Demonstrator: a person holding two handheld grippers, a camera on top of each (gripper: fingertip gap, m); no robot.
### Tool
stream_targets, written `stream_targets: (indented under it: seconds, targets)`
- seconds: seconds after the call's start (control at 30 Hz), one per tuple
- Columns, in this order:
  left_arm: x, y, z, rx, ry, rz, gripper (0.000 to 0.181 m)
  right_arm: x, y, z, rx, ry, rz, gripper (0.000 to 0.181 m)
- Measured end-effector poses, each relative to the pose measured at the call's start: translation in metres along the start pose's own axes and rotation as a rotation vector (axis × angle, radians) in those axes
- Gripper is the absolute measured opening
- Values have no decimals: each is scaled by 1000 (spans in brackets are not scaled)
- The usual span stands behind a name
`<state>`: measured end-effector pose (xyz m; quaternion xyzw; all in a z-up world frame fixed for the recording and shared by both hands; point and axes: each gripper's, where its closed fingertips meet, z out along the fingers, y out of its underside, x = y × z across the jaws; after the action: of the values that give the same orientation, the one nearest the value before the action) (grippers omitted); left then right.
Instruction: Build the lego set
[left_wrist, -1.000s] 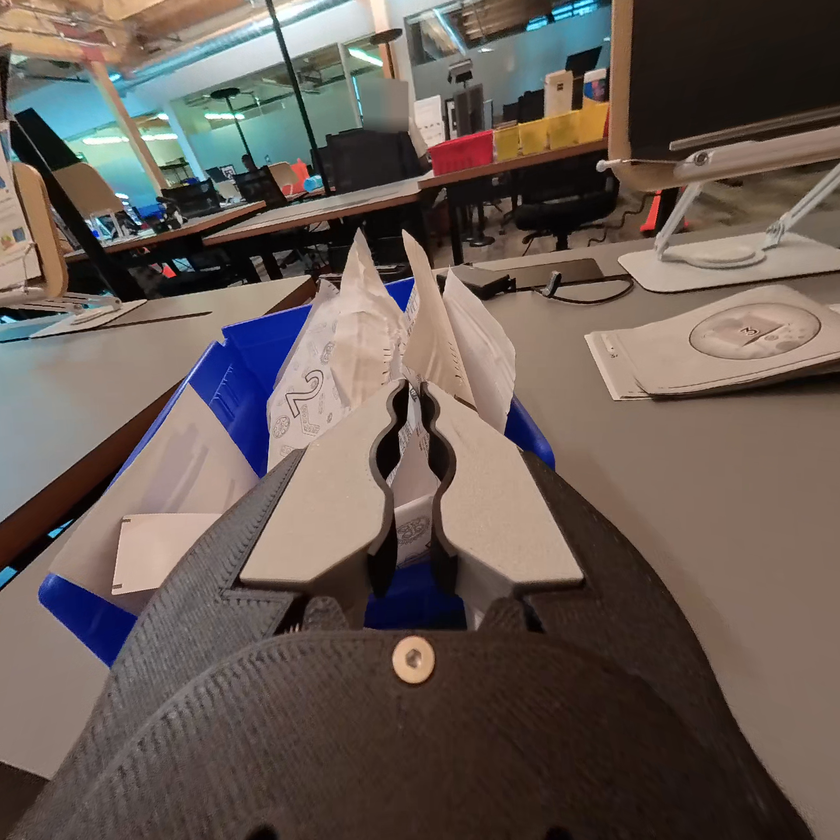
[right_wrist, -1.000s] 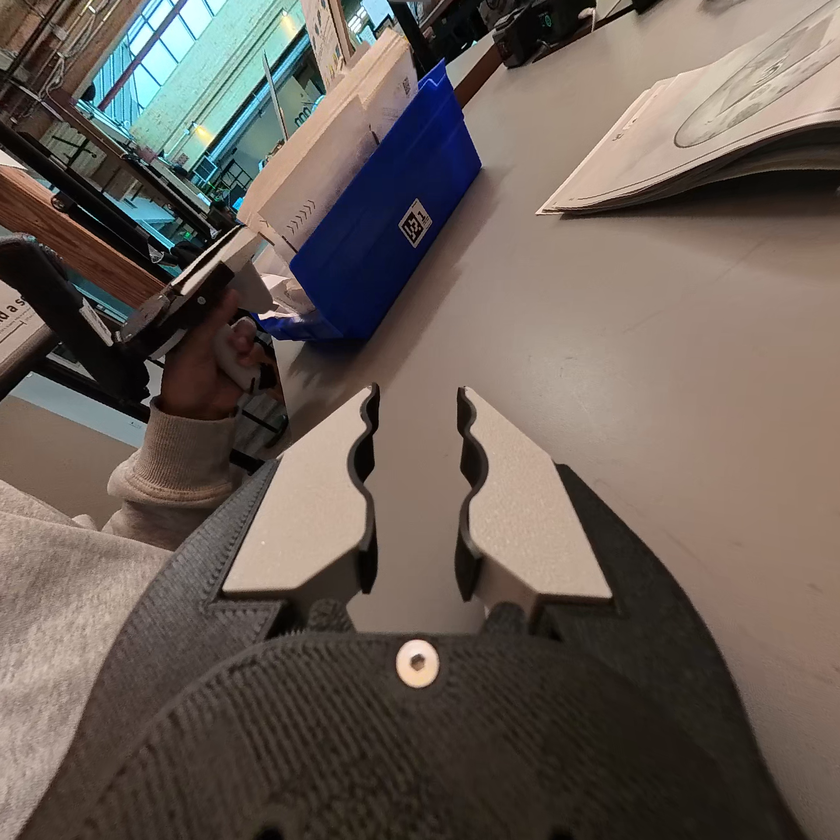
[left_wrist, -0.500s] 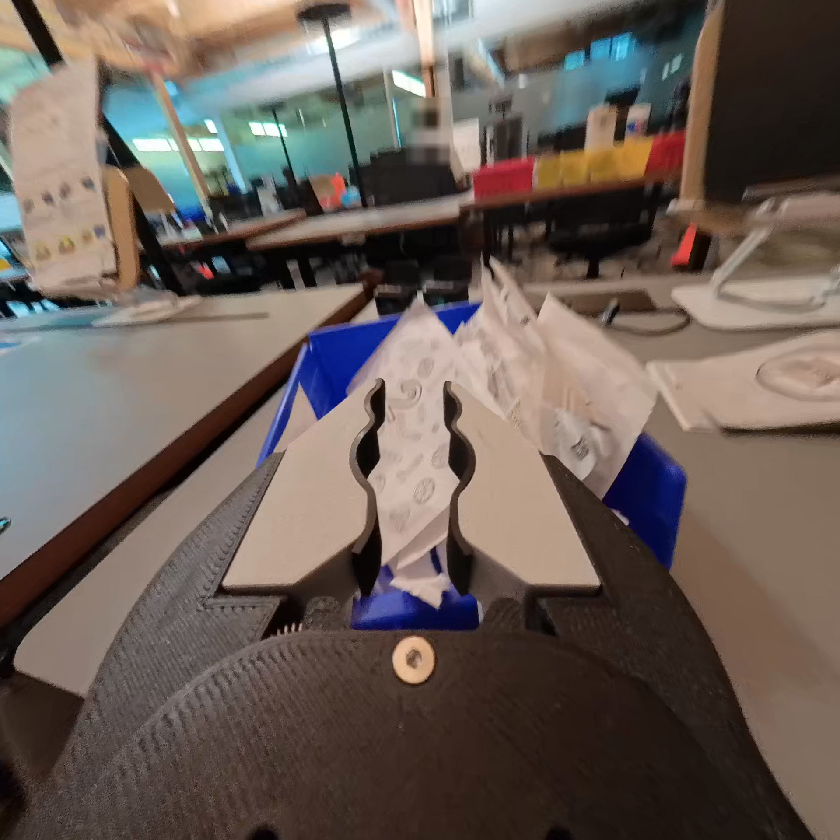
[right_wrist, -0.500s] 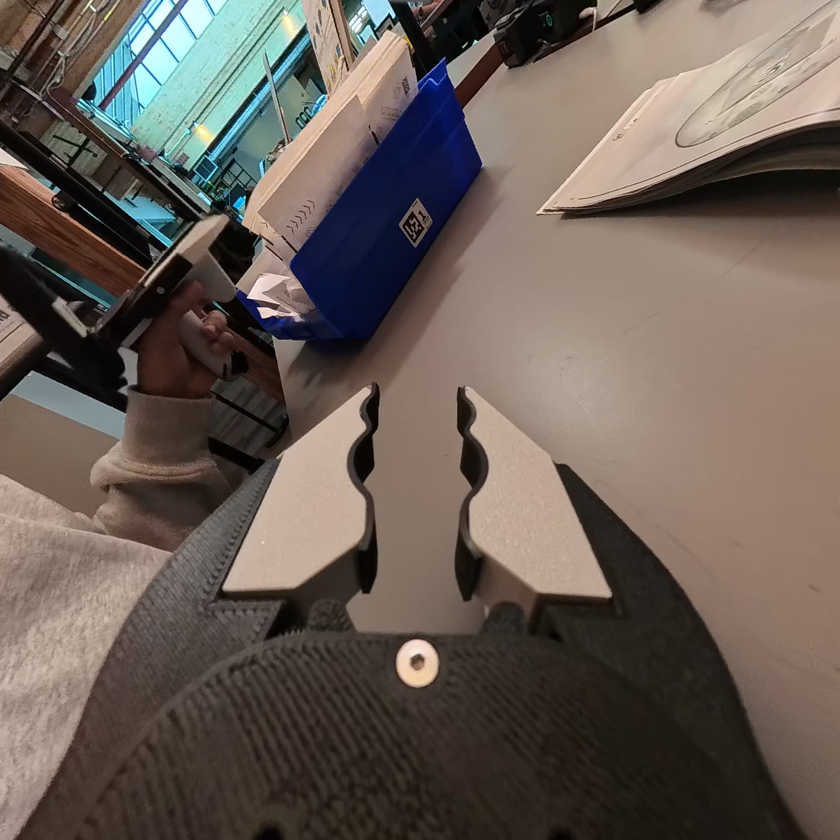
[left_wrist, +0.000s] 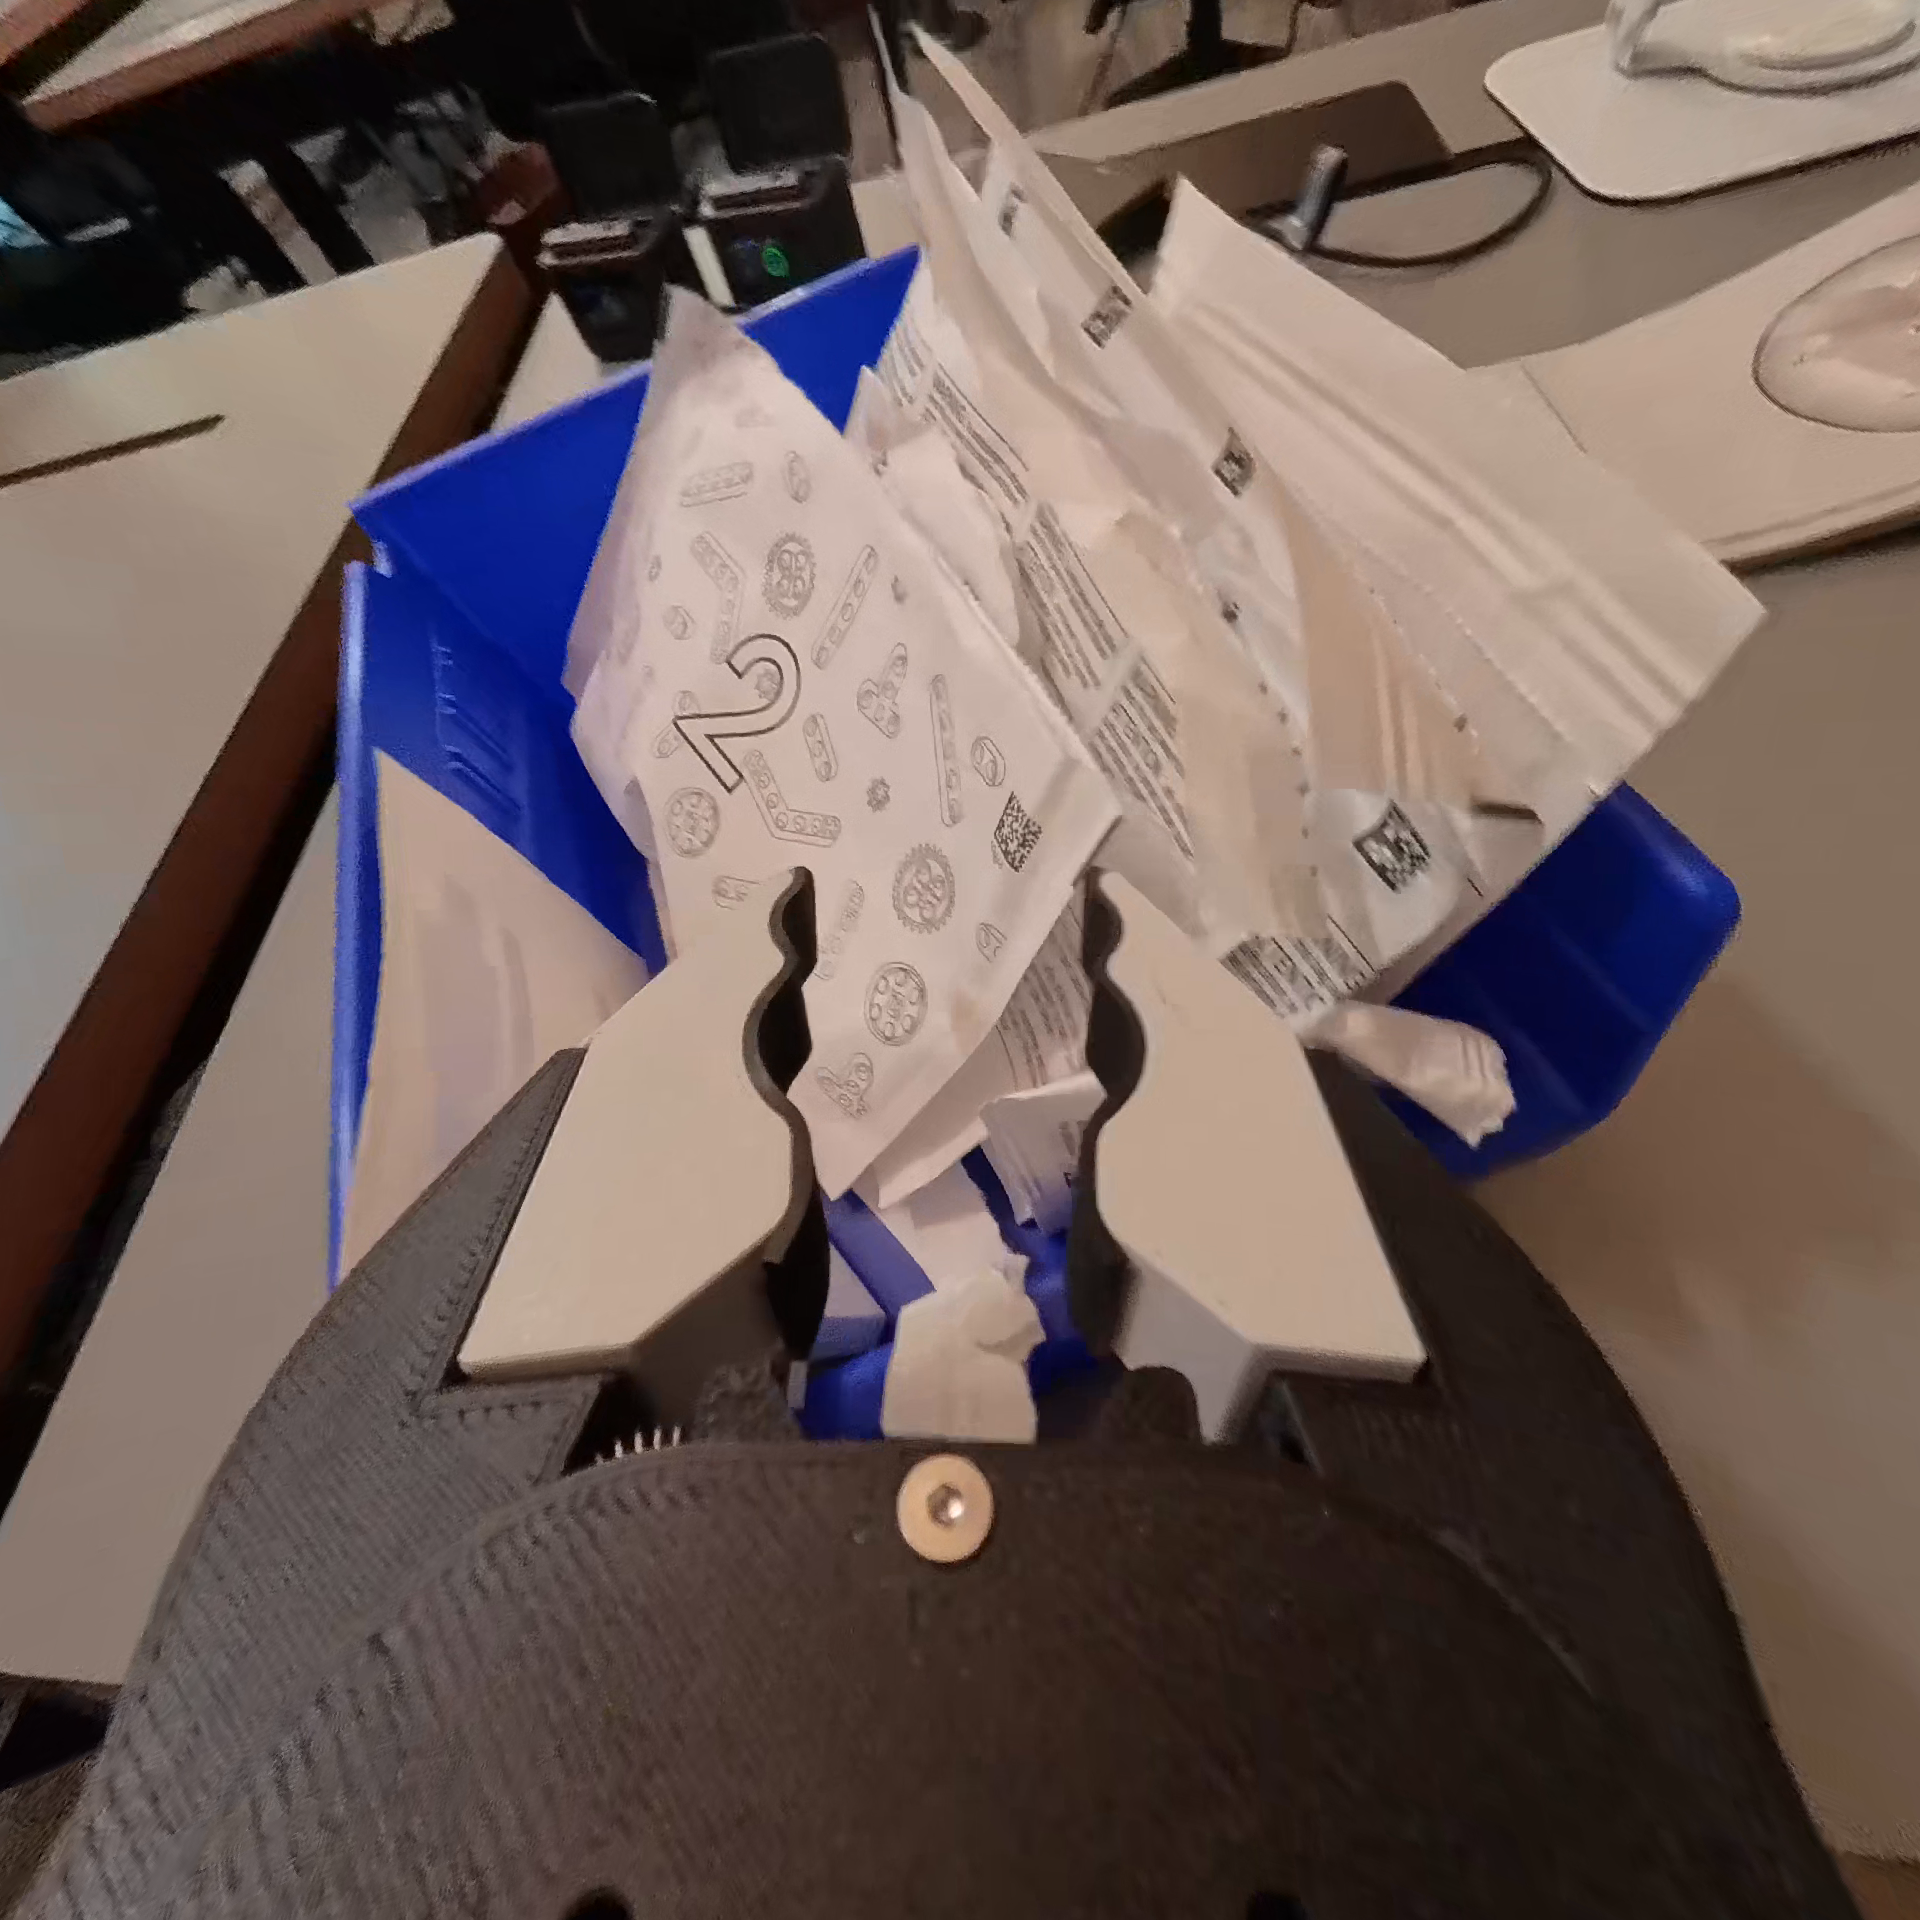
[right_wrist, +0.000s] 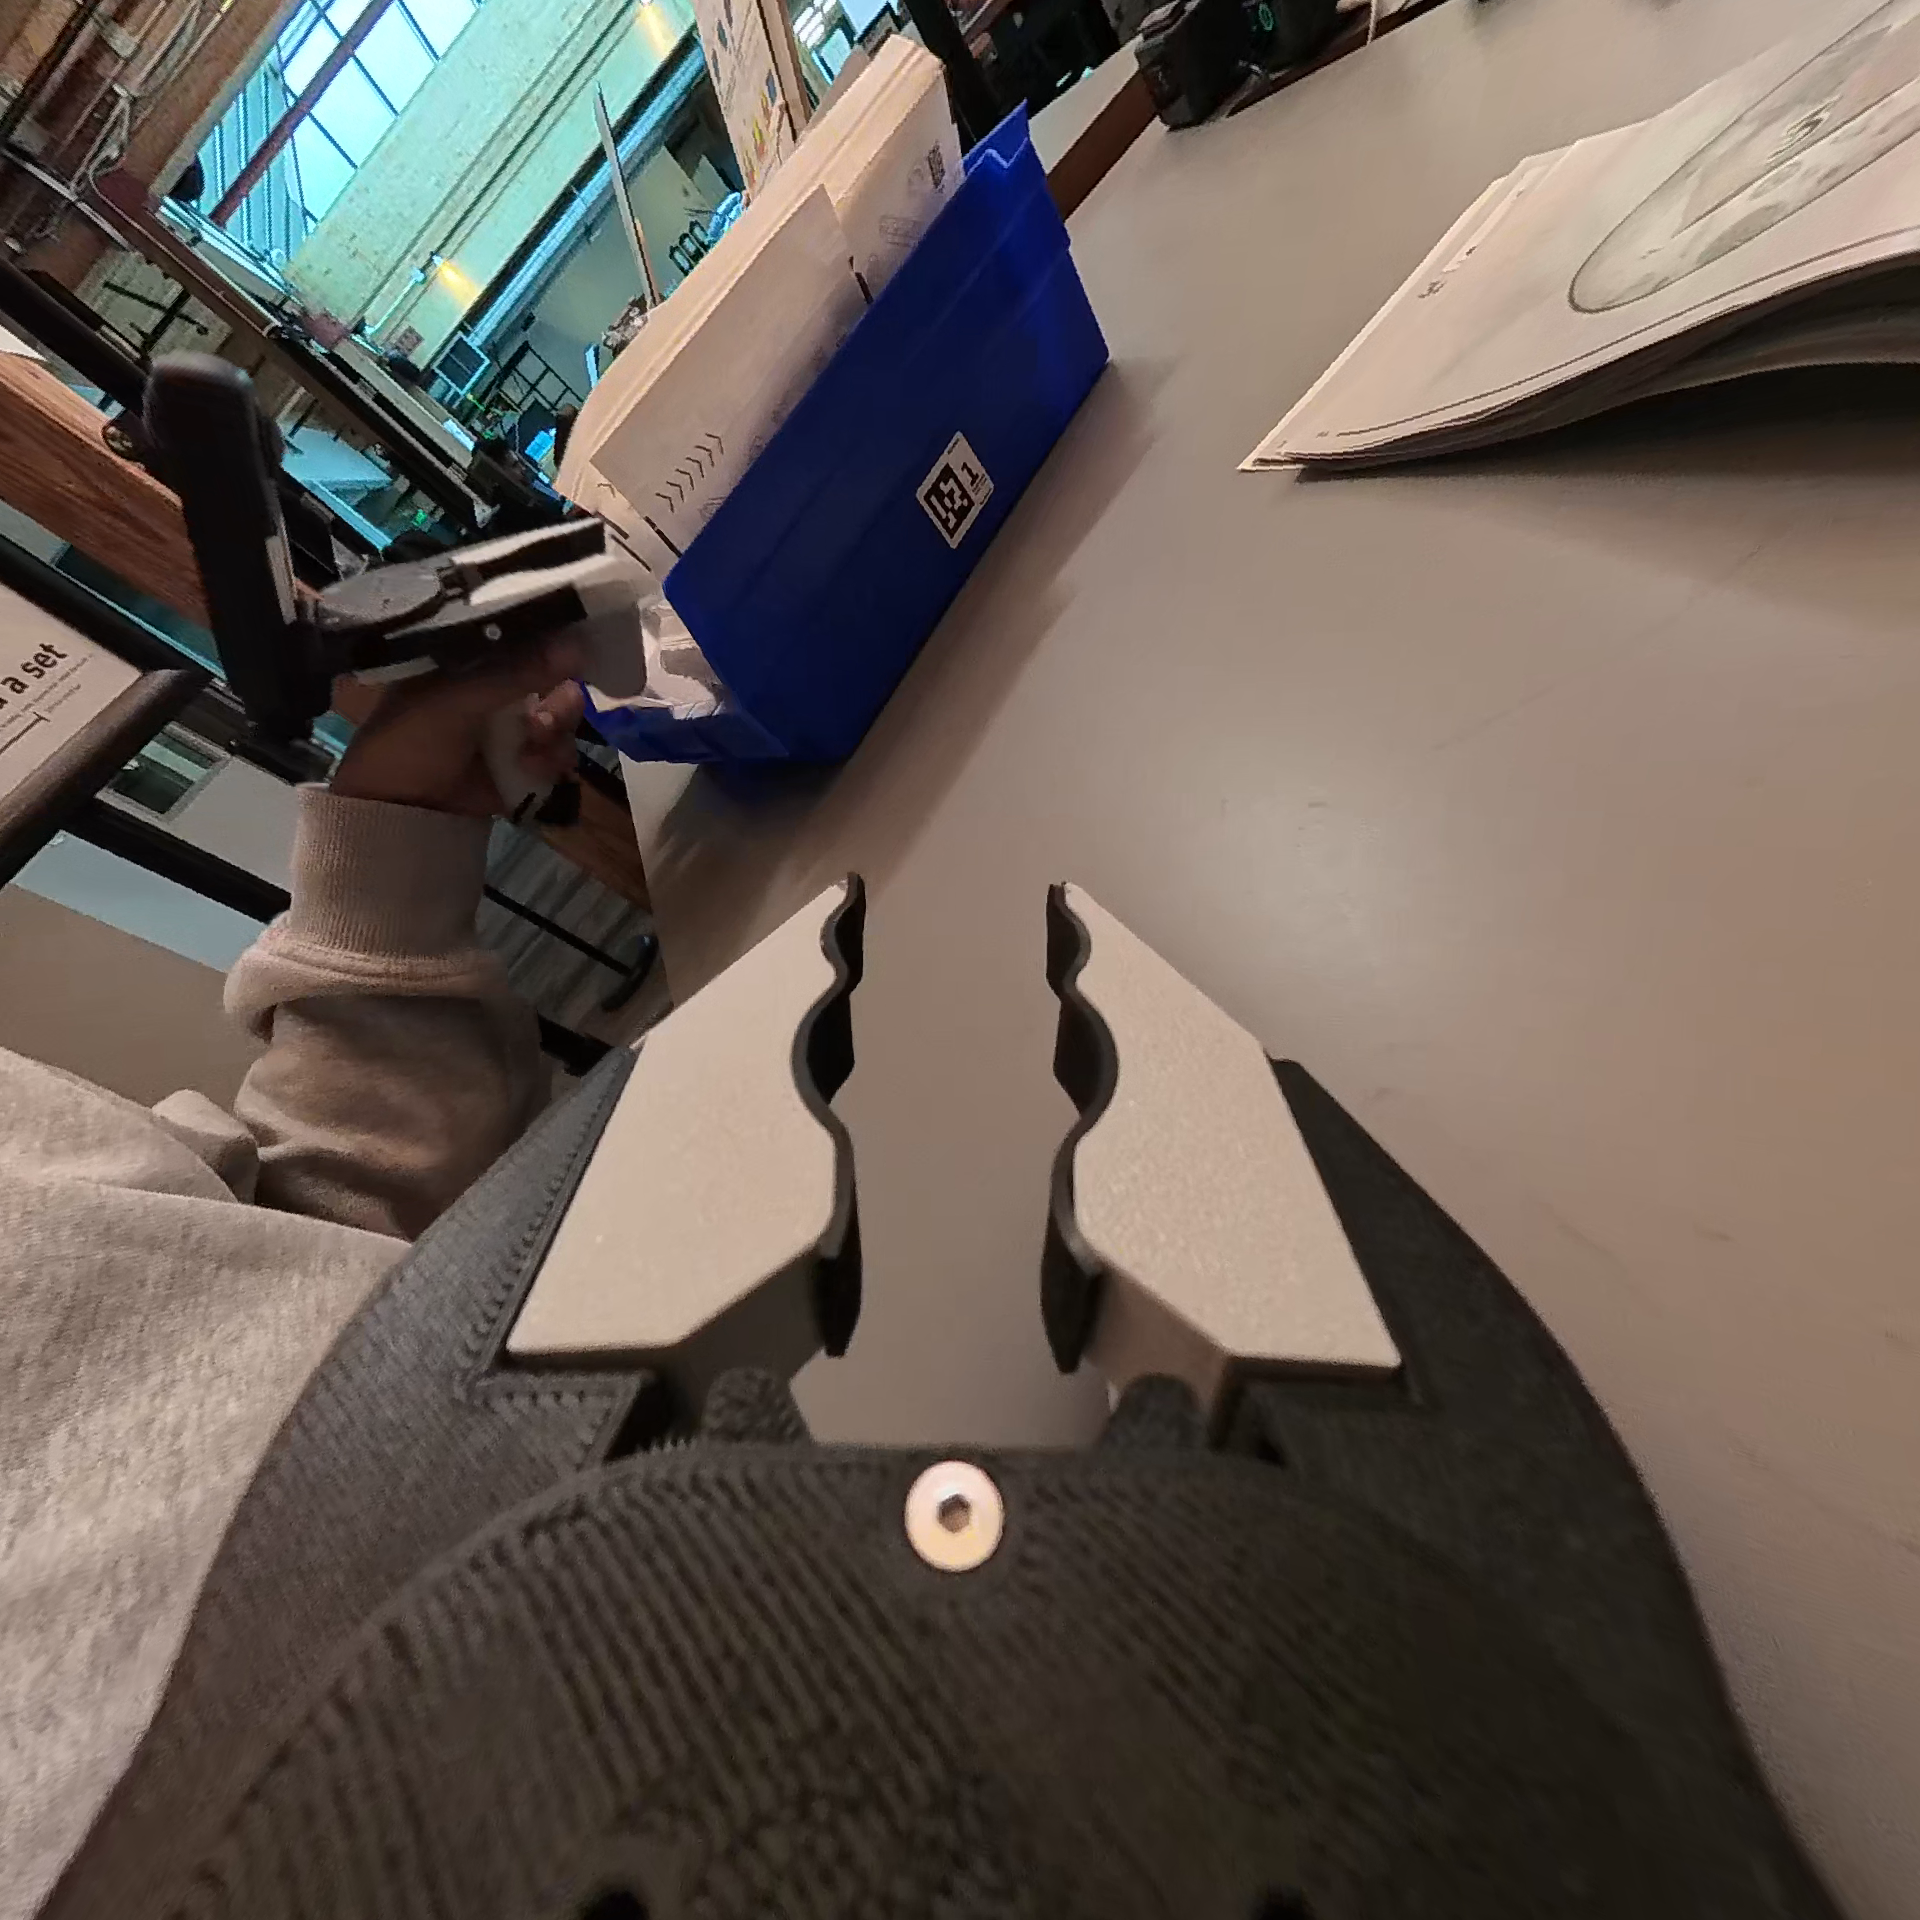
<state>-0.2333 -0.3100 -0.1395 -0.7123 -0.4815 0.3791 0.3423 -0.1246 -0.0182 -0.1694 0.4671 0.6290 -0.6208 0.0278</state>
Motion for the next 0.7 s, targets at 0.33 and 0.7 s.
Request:
stream_targets:
  seconds: [0.33, 0.7]
  targets:
    - [-87, -13, -32, 197, -319, -224, 0, 1, -1, -1, 7, 4, 6, 34]
    - [-105, -4, -48, 245, -345, -304, 0, 1, 1, 1, -10, 19, -17, 34]
